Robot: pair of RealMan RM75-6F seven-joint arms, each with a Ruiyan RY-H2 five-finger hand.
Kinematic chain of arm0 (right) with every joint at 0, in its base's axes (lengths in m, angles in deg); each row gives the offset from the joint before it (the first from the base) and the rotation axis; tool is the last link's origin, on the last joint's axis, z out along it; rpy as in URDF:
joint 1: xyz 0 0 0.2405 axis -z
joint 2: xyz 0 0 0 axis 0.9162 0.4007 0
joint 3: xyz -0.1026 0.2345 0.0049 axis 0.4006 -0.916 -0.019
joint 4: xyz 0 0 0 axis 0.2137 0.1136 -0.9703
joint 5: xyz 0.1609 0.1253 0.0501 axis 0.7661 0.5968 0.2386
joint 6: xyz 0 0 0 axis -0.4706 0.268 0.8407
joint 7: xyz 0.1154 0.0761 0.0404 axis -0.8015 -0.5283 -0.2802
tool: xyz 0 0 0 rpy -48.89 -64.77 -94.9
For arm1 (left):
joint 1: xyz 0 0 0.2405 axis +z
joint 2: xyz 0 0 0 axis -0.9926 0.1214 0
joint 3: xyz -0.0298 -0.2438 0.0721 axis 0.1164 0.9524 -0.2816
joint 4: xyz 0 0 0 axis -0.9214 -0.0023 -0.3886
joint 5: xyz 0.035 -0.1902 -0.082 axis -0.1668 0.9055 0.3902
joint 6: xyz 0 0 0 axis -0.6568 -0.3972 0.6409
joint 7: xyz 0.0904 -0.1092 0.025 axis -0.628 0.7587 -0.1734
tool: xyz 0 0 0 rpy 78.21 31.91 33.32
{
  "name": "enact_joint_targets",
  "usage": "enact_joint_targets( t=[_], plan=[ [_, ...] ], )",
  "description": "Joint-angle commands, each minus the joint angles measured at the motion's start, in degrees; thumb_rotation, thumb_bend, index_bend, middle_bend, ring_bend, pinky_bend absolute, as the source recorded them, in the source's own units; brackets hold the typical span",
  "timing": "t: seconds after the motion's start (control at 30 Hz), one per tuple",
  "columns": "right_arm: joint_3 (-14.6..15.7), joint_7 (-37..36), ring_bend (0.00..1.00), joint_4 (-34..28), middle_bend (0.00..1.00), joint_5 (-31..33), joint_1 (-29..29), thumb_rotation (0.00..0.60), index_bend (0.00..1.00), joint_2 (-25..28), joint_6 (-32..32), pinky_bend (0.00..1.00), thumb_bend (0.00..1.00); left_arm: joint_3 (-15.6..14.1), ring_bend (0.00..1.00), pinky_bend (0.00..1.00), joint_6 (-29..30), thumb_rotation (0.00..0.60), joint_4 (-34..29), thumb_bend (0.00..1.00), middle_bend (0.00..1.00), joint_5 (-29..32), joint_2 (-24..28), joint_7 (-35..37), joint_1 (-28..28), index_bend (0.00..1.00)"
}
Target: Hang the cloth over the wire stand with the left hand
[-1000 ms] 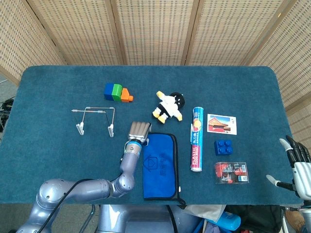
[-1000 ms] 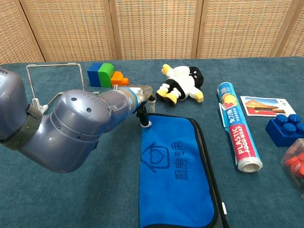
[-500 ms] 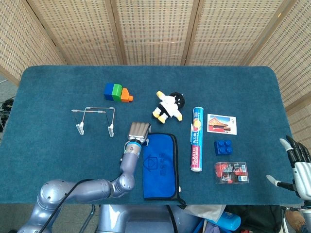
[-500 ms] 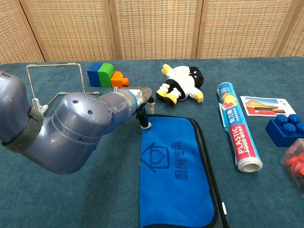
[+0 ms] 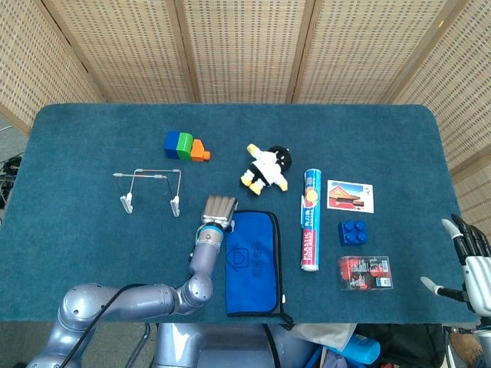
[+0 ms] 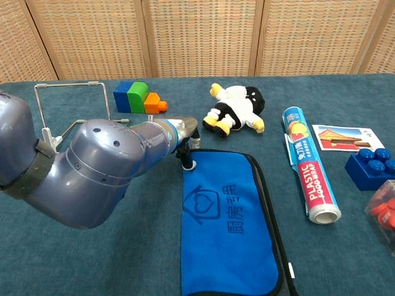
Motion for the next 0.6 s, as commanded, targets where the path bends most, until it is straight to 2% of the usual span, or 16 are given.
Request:
enact_joint_targets(
  t=[0.03,0.23,0.6],
  plan=[
    [0.0,0.0,0.0,0.0,0.0,0.0,0.0,0.6,0.01,0.0,0.0,0.0,0.0,0.1,0.85,0.97,0.2,0.6,-0.7,0.37,0.87,-0.2,0.3,0.1,0.0,0.61],
    [0.0,-0.1,0.0,0.0,0.0,-0.1,0.0,0.6,0.01,0.1,0.0,0.0,0.0,0.0,0.85,0.97,0.9,0.6,-2.2,0.37,0.87,-0.6,0.7,0.2,0.0,0.71],
    [0.2,-0.4,0.0,-0.2,0.0,-0.4,0.1,0.6,0.01,0.3,-0.3,0.0,0.0,-0.3,0.85,0.97,2.4,0.6,-4.9,0.37,0.88,-1.3,1.8,0.4,0.2,0.73]
  ],
)
